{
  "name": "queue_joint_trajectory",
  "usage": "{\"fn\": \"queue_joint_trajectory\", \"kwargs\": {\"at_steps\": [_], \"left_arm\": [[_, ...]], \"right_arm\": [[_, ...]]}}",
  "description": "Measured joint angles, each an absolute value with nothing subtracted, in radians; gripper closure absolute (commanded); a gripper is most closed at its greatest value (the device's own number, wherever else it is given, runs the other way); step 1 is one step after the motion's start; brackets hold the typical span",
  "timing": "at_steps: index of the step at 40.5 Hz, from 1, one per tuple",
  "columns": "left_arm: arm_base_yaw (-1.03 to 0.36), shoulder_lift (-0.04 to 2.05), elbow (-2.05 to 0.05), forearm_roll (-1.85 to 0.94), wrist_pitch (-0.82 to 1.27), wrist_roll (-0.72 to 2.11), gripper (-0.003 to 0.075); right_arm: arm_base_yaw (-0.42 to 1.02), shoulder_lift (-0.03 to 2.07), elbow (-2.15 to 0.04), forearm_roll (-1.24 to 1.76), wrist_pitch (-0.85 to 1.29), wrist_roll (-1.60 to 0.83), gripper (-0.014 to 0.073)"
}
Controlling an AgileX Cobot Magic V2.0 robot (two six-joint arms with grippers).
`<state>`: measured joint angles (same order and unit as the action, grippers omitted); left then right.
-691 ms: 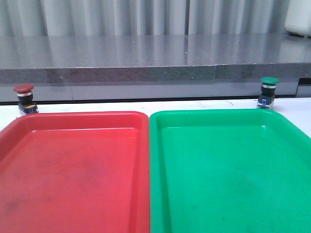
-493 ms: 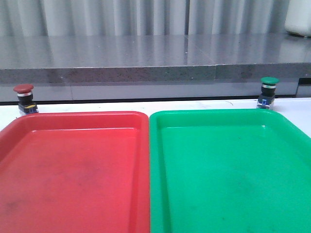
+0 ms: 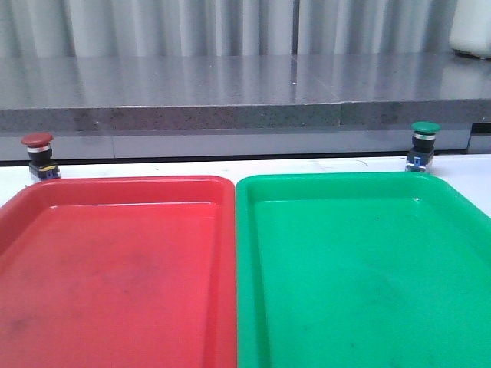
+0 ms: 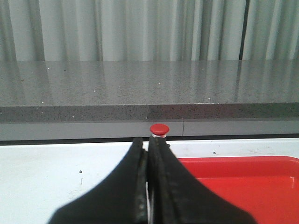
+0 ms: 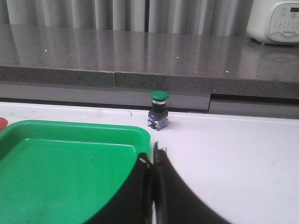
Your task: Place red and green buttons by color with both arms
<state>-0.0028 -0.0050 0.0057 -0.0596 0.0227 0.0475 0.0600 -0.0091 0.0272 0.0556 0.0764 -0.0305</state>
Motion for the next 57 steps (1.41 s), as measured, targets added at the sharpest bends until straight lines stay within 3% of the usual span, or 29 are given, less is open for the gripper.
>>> {"fn": "queue_joint_trajectory", "kwargs": {"at_steps": [15, 23, 34, 57], "left_arm": [[-0.003, -0.005, -0.036, -0.061, 0.021, 0.047, 0.0740], [-0.003, 0.023, -0.348, -0.067, 0.213, 0.047, 0.0740], [-0.003, 0.255, -0.685, -0.067, 0.515, 0.047, 0.0740], [-0.003, 0.475, -0.659, -0.067, 0.623, 0.047, 0.0739]], "right_arm": [[0.060, -0.009, -0.050, 0.054, 0.091, -0.031, 0.0664], [0.060, 0.010, -0.276, 0.054, 0.294, -0.031, 0.0664], [0.060, 0.241, -0.557, 0.052, 0.518, -0.031, 0.0664], [0.060, 0.604, -0.589, 0.052, 0.603, -0.031, 0.0648]]}}
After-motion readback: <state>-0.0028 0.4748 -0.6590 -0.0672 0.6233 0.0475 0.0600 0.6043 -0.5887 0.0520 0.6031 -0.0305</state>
